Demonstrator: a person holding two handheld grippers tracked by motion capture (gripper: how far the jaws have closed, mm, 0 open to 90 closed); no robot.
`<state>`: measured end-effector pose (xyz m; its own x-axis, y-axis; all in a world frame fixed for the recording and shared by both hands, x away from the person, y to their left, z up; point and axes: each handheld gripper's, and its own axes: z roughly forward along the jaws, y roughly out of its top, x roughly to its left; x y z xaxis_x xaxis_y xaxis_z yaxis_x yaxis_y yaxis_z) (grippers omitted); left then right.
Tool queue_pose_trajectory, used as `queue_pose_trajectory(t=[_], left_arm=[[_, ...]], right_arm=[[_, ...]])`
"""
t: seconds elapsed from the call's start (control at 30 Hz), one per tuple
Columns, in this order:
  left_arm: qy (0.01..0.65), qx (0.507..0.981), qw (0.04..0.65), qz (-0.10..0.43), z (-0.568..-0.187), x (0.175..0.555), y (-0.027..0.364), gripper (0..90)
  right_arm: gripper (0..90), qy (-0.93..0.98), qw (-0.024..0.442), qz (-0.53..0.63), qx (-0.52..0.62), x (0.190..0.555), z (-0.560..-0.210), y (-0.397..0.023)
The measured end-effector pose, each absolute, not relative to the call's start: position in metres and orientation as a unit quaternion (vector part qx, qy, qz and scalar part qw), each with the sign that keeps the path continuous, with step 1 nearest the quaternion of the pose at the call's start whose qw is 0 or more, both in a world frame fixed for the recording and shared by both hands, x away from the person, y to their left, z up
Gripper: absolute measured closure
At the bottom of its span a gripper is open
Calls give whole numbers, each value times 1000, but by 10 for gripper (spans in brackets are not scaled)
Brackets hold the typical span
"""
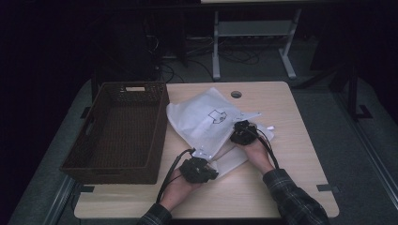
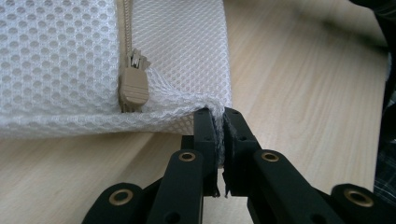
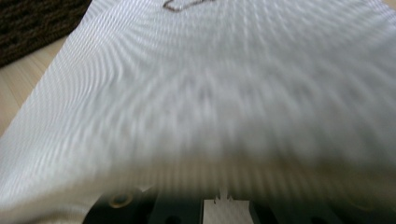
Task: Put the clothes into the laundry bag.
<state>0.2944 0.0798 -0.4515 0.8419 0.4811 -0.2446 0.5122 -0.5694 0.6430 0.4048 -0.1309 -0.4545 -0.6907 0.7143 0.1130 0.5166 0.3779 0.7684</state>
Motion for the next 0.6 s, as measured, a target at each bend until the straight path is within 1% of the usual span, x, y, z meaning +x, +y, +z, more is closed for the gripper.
queue_pose_trajectory(t=[0.27,0.5,0.6], left_arm=[[278,886,370,-25,-452,294,79,856],[282,885,370,-23,-451,295,82,856],[284,883,372,-22,-451,296,82,855]], right_arm=[[854,817,124,419,376,415,-453,-115],[852,815,118,421,381,420,-457,-108],[834,818,115,420,377,419,-457,-109]])
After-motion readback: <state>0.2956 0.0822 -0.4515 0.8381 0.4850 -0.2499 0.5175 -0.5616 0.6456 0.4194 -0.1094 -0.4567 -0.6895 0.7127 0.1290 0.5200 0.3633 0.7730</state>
